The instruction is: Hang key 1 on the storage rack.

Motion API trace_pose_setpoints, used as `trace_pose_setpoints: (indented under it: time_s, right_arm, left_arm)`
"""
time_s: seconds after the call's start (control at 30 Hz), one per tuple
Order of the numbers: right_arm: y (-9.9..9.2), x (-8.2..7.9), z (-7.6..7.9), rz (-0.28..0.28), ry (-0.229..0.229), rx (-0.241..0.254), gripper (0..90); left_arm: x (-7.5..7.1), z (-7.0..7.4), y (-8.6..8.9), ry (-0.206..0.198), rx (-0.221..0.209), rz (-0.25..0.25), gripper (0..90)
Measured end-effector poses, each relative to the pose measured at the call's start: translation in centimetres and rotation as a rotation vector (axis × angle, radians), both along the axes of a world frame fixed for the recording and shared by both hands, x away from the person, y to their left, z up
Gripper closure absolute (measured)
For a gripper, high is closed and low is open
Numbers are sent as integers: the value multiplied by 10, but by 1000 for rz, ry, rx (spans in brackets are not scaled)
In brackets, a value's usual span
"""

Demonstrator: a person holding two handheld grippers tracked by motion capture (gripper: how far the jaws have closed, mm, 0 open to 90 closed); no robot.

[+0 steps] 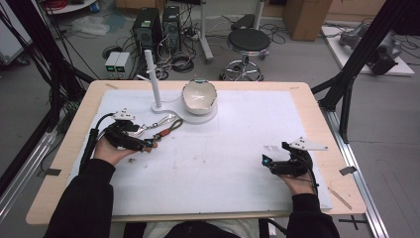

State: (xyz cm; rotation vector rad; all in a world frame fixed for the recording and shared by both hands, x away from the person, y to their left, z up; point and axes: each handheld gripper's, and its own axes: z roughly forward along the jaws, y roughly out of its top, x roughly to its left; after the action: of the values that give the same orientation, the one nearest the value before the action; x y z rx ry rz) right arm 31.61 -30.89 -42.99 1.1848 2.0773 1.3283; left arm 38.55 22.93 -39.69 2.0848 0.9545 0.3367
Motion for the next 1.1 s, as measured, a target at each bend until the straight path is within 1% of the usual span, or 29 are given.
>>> trace_pose_setpoints:
  time_s: [0.03,0.13,0.17,0.2,0.23,0.27,0.3,0.37,0.43,0.47,0.5,0.53,0.57,0.6,0.67,0.7,0.73,0.77,0.8,0.87,0.9,1.0,1.07,1.1]
  right_arm:
    - [0,0,0,0,0,0,4]
    - [0,0,0,-1,1,2,4]
    - [0,0,0,-1,1,2,4]
    - [0,-1,0,-2,2,3,4]
    - [0,-1,0,-2,2,3,4]
    - [0,0,0,-2,2,3,4]
    - [0,0,0,-2,2,3,4]
    - [0,0,0,0,0,2,4]
    - [0,0,0,1,-1,1,4]
    - [0,0,0,0,1,0,4]
    - [0,0,0,0,1,0,4]
    - [0,0,0,2,-2,-2,4]
    - [0,-1,0,0,9,-1,4]
    - [0,-1,0,1,7,-3,4]
    - [0,-1,0,1,1,-3,4]
    - [0,-1,0,2,0,-3,4]
    - [-1,-1,0,0,1,-2,4]
    - [-1,0,0,0,0,-3,4]
    - [-1,0,0,1,-1,-4,4]
    - [-1,-1,0,2,1,-3,4]
    - [-1,-1,0,1,-1,-2,4]
    - [-2,-1,1,-1,-4,-4,4]
    - [-3,-2,1,-6,0,0,4]
    - [-3,-2,1,-6,0,0,4]
  left_arm:
    - [0,0,0,0,0,0,116]
    - [9,-1,-5,-1,-15,-13,116]
    - [9,-1,-5,-1,-15,-13,116]
    - [13,-2,-7,-2,1,-15,116]
    - [15,-3,-9,4,6,-17,116]
    - [20,-5,-14,14,29,-27,116]
    - [20,-5,-14,14,29,-27,116]
    - [25,-6,-20,18,42,-38,116]
    - [29,-9,-27,27,70,-46,123]
    - [34,-13,-32,44,99,-57,126]
    - [34,-13,-32,44,99,-57,130]
    - [38,-15,-39,41,113,-64,138]
    - [38,-15,-39,41,113,-64,146]
    - [41,-15,-43,44,121,-73,155]
    - [43,-15,-46,48,127,-75,178]
    - [48,-16,-49,70,140,-80,186]
    - [51,-17,-51,83,145,-75,188]
    - [51,-17,-51,83,145,-75,189]
    - [56,-18,-56,100,159,-73,194]
    - [59,-19,-60,114,165,-74,221]
    - [60,-19,-62,120,176,-78,240]
    - [61,-20,-66,124,186,-86,262]
    - [60,-20,-67,121,188,-80,294]
    - [60,-21,-67,125,188,-81,294]
